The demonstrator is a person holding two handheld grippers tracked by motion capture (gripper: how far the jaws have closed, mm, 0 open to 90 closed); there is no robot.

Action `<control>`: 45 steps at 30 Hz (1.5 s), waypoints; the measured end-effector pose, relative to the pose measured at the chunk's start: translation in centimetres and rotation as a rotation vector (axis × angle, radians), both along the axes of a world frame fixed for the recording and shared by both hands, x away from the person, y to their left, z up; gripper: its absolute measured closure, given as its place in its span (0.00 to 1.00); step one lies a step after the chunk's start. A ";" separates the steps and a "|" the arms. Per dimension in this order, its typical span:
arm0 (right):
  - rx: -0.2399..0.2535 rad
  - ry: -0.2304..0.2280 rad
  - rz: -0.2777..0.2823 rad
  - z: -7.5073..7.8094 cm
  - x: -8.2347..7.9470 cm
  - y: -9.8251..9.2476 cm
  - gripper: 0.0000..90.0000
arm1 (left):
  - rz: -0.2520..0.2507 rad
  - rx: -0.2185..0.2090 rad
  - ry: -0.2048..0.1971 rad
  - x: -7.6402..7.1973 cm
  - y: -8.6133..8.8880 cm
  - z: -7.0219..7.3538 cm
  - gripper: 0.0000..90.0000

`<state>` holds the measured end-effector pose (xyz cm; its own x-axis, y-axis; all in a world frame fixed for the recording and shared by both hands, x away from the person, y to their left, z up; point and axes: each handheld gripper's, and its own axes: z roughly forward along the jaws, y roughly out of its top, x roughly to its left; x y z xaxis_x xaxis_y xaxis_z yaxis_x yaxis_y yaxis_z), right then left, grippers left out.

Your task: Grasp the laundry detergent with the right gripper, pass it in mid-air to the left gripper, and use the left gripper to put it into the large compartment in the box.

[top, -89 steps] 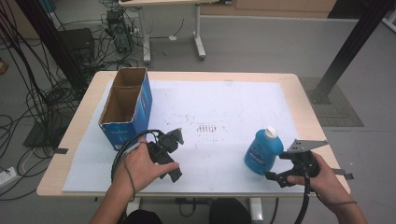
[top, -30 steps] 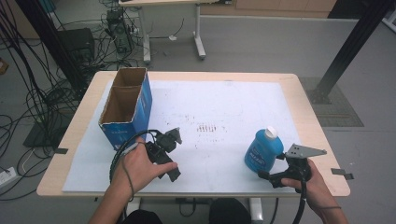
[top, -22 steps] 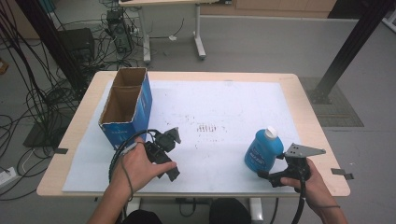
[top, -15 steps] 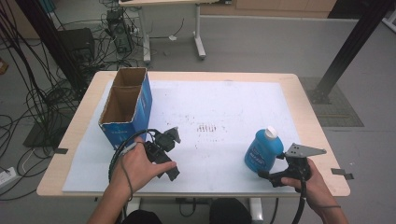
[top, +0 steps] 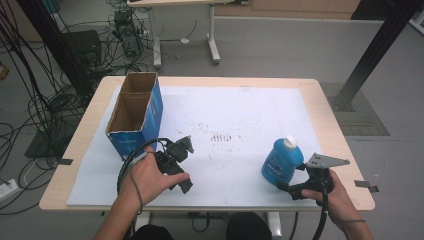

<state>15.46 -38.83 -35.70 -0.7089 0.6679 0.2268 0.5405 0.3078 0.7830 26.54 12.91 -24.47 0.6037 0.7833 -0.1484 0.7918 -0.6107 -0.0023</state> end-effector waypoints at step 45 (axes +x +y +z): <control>0.004 0.005 -0.016 -0.3 -0.1 -0.2 0.03 | -0.013 0.000 -0.005 0.6 -0.5 0.2 0.08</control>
<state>15.32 -39.00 -35.99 -0.6971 0.6782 0.2327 0.5490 0.2961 0.7816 27.12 12.38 -24.25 0.6144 0.7755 -0.1455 0.7840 -0.6208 0.0018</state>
